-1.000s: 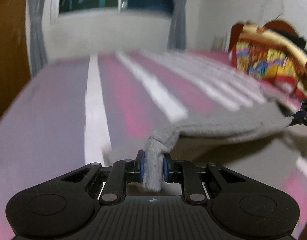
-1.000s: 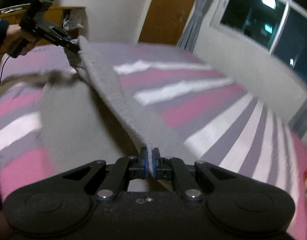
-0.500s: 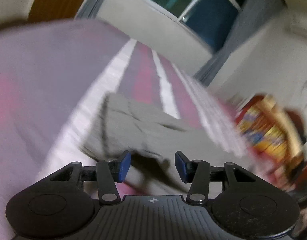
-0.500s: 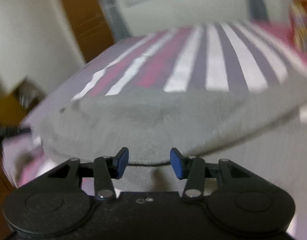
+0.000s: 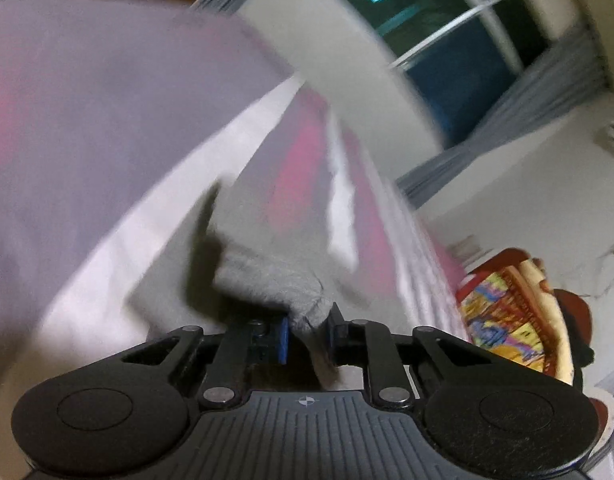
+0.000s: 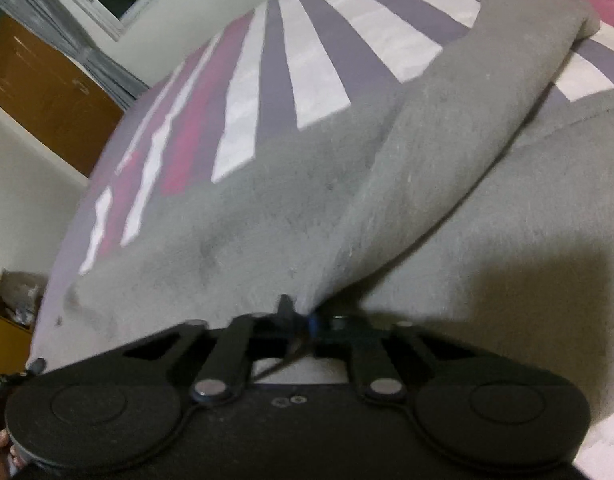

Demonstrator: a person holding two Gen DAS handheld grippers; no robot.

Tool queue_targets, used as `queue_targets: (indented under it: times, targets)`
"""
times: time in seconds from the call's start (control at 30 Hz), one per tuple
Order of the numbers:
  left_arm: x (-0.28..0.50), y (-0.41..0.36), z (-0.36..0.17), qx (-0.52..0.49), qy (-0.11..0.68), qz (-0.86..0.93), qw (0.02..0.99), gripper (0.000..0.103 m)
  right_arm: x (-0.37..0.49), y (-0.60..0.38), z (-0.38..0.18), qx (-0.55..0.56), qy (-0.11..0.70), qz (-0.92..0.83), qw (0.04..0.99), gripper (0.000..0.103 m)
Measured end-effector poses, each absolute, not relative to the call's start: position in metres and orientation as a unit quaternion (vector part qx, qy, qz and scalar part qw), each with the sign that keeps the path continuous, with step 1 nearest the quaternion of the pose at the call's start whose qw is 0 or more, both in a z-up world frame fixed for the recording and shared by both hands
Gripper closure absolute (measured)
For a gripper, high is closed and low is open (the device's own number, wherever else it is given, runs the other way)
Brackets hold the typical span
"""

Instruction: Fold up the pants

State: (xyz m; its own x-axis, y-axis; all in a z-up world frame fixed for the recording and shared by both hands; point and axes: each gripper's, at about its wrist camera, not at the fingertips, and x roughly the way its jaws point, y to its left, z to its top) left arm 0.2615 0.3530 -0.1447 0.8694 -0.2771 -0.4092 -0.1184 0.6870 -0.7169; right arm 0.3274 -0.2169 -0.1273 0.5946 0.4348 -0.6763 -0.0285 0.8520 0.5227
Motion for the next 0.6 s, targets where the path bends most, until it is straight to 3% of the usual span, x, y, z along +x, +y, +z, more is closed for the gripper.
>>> queue_targets:
  times: [0.13, 0.27, 0.37, 0.53, 0.6]
  targets:
    - [0.260, 0.368, -0.121, -0.347, 0.251, -0.076, 0.901, 0.085, 0.278, -0.230, -0.100, 0.226, 0.360, 0.187, 0.886, 0.098]
    - [0.275, 0.361, -0.157, -0.272, 0.382, -0.059, 0.881, 0.085, 0.262, -0.220, -0.150, 0.155, 0.426, 0.167, 0.875, 0.097]
    - [0.269, 0.363, -0.164, -0.305, 0.369, -0.052, 0.876, 0.085, 0.261, -0.229, -0.167, 0.215, 0.430, 0.155, 0.863, 0.098]
    - [0.262, 0.363, -0.147, -0.307, 0.330, -0.049, 0.891, 0.085, 0.253, -0.226, -0.153, 0.196, 0.420, 0.167, 0.870, 0.097]
    - [0.270, 0.355, -0.148, -0.285, 0.349, -0.037, 0.892, 0.085, 0.247, -0.226, -0.150, 0.190, 0.417, 0.167, 0.873, 0.097]
